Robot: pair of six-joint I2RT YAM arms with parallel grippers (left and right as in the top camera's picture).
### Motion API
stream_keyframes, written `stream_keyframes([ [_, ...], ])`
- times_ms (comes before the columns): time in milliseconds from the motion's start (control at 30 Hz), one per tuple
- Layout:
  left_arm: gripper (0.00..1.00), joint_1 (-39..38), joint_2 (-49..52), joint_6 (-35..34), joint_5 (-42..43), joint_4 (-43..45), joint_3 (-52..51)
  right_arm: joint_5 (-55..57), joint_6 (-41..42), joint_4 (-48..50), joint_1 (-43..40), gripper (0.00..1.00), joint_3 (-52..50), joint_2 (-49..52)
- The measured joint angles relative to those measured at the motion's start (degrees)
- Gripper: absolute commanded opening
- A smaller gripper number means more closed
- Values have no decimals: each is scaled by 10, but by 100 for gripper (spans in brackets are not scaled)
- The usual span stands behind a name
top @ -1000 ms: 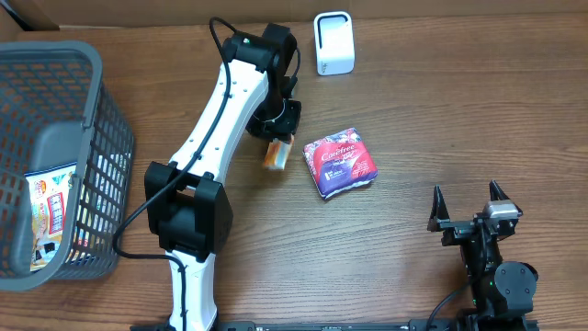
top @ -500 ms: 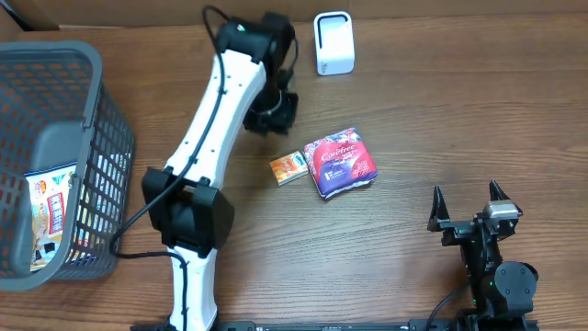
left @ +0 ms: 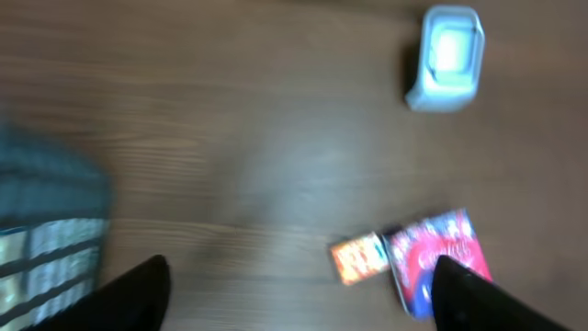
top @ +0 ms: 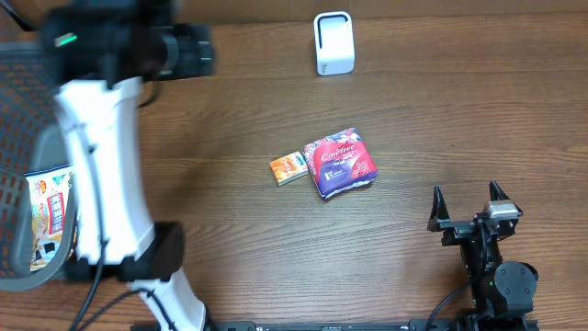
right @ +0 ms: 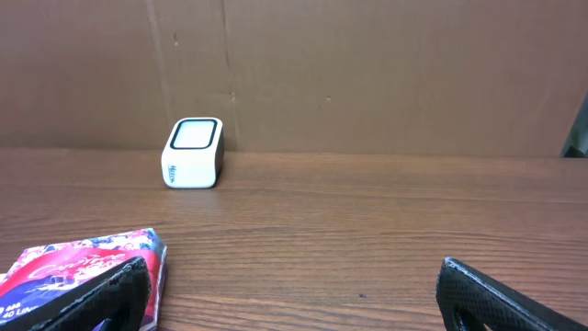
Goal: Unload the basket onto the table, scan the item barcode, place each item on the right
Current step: 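Place the Kleenex pack on the table left of the Carefree pack, then reach into the basket and grasp the yellow snack bag with left gripper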
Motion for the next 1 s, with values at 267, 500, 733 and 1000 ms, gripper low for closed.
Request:
stream_keyframes([
  [267, 100, 299, -110, 1, -5, -1, 12, 0, 0, 0, 0, 100, 0, 0],
  [500, 100, 432, -79, -2, -14, -2, -21, 0, 0, 0, 0, 100, 0, 0],
  [733, 100, 442, 3, -15, -52, -1, -72, 0, 0, 0, 0, 100, 0, 0],
  [1000, 100, 442, 87, -15, -99, 3, -133, 0, 0, 0, 0, 100, 0, 0],
])
